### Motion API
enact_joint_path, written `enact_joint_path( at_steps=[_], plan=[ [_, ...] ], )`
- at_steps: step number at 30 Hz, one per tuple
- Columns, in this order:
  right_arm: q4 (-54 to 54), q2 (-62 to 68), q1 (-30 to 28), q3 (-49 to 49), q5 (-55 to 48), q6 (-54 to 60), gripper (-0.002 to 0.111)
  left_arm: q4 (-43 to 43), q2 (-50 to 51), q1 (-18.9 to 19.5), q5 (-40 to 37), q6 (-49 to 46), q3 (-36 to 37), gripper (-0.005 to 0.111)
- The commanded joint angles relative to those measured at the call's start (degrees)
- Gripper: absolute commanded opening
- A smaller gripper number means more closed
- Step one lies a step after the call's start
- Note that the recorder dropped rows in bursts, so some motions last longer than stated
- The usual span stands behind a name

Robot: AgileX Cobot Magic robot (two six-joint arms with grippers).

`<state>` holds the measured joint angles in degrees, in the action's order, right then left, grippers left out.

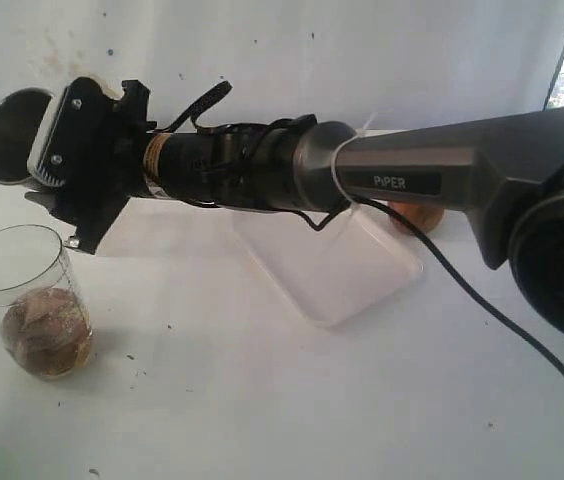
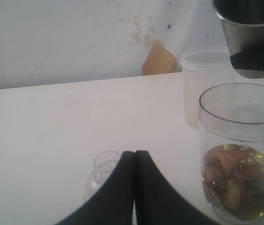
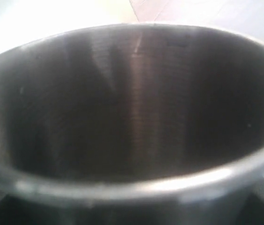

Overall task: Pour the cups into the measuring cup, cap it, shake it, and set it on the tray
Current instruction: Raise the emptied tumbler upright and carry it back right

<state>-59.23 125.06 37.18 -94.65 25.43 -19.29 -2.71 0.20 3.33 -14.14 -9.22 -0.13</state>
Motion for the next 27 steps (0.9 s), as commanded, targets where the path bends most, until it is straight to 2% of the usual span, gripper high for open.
enact_joint_path(
  at_steps=[1,9,17,22,24,27],
  plan=[
    [0.74,-2.31,-0.04,-0.64,-0.18,-12.47,0.000,0.00,-0.20,-0.11,0.79,0.15,0.13,0.000],
    [0.48,-8.16,-1.63,0.48,-2.61,-27.42,0.000,0.00,-0.20,-0.11,0.79,0.15,0.13,0.000],
    [0.48,-18.44,-3.32,10.89,-3.20,-27.93,0.000,0.00,-0.20,-0.11,0.79,0.15,0.13,0.000],
    [0.60,-26.39,-6.54,18.99,-3.20,-27.93,0.000,0.00,-0.20,-0.11,0.79,0.15,0.13,0.000],
    [1.53,-29.32,-8.20,22.09,-1.97,-28.05,0.000,0.00,-0.20,-0.11,0.79,0.15,0.13,0.000],
    [4.46,-32.89,-11.81,27.90,7.46,-28.95,0.000,0.00,-0.20,-0.11,0.79,0.15,0.13,0.000]
  ],
)
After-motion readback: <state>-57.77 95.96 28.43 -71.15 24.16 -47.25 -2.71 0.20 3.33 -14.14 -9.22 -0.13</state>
